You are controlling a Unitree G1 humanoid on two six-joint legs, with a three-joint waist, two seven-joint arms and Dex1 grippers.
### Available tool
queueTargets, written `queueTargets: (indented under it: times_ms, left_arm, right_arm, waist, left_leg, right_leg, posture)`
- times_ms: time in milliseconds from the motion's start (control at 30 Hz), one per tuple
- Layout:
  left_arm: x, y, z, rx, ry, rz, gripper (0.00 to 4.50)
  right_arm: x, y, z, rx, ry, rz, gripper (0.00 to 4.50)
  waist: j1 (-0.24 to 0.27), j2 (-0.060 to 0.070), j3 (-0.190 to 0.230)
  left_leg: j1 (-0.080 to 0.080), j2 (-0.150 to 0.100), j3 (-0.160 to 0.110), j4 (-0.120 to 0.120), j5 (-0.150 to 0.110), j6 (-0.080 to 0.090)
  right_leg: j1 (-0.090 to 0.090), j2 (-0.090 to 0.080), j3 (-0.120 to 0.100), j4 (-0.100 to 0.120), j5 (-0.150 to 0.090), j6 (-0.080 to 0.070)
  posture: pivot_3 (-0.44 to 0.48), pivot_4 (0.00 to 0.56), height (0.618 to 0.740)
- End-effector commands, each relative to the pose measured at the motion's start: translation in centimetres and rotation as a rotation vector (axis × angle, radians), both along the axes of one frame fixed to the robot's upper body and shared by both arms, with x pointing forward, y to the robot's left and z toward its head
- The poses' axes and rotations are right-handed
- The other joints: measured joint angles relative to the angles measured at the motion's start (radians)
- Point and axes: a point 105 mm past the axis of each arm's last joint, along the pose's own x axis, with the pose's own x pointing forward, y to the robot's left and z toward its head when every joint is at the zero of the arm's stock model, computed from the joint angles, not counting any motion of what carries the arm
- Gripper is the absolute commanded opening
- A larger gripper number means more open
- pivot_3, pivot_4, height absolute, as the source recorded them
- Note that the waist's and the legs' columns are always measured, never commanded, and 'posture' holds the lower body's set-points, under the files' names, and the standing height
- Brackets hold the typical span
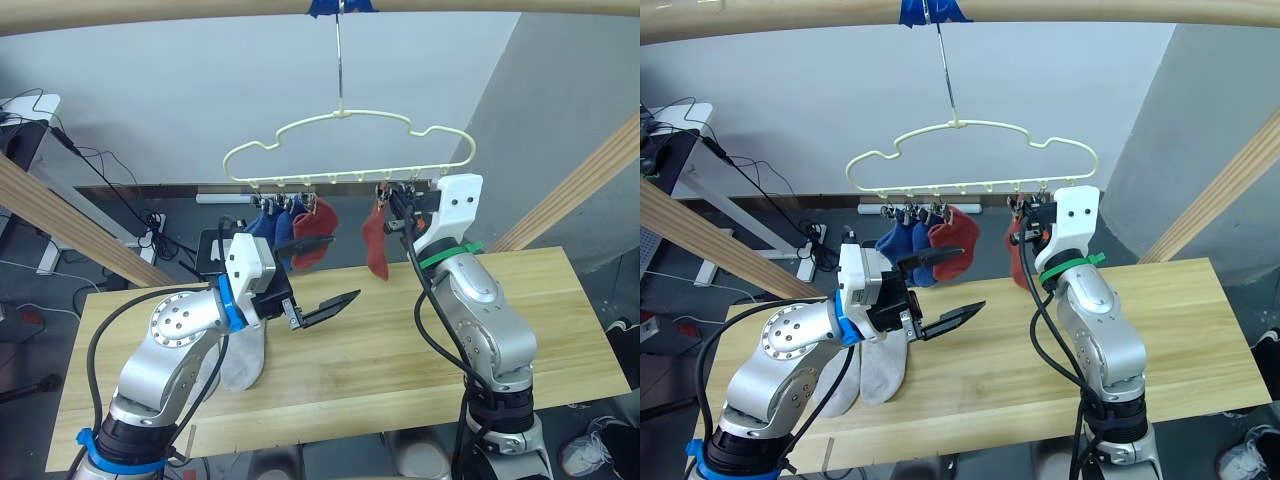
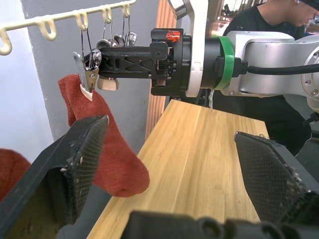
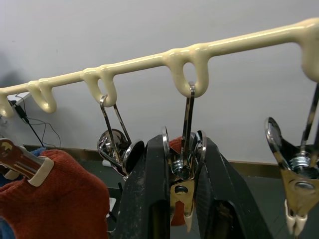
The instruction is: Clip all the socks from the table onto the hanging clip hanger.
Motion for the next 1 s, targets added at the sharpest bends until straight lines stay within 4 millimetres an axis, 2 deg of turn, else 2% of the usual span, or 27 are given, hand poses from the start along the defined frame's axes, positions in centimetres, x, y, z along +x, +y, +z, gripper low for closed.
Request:
queueTargets:
  times_ms: [33, 433, 633, 1000]
  left_arm:
    - [-0.83, -0.53, 0.71, -0.012, -0.040, -0.024, 4.50]
    - [-0.93, -0.59, 0.61, -0.011, -0.039, -0.025, 4.50]
    - [-0.88, -0.63, 0.62, -0.011, -0.037, -0.027, 4.50]
    - [-0.94, -0.74, 0.64, -0.012, -0.037, -0.031, 4.50]
  right_arm:
    - [-0.47, 0.28, 1.07, 0.001, -0.051, 0.014, 0.26]
    - [-0.47, 0.18, 1.08, -0.026, -0.061, 0.012, 0.26]
    - [-0.46, 0.27, 1.12, -0.026, -0.064, 0.009, 2.30]
    - [-0.37, 0.37, 1.44, -0.022, -0.077, 0.009, 2.30]
  waist:
    - [0.000, 0.000, 0.000]
    - [0.000, 0.000, 0.000]
    - [0.000, 0.000, 0.000]
    - [0.000, 0.000, 0.000]
  left_leg:
    - [0.000, 0.000, 0.000, 0.000, 0.000, 0.000]
    - [0.000, 0.000, 0.000, 0.000, 0.000, 0.000]
    - [0.000, 0.000, 0.000, 0.000, 0.000, 0.000]
    - [0.000, 0.000, 0.000, 0.000, 0.000, 0.000]
  right_leg:
    - [0.000, 0.000, 0.000, 0.000, 0.000, 0.000]
    - [0.000, 0.000, 0.000, 0.000, 0.000, 0.000]
    - [0.000, 0.000, 0.000, 0.000, 0.000, 0.000]
    - [0.000, 0.000, 0.000, 0.000, 0.000, 0.000]
  posture:
    - [-0.125, 0.318, 0.740]
    - [-0.127, 0.319, 0.740]
    - [-0.128, 0.317, 0.740]
    - [-0.126, 0.316, 0.740]
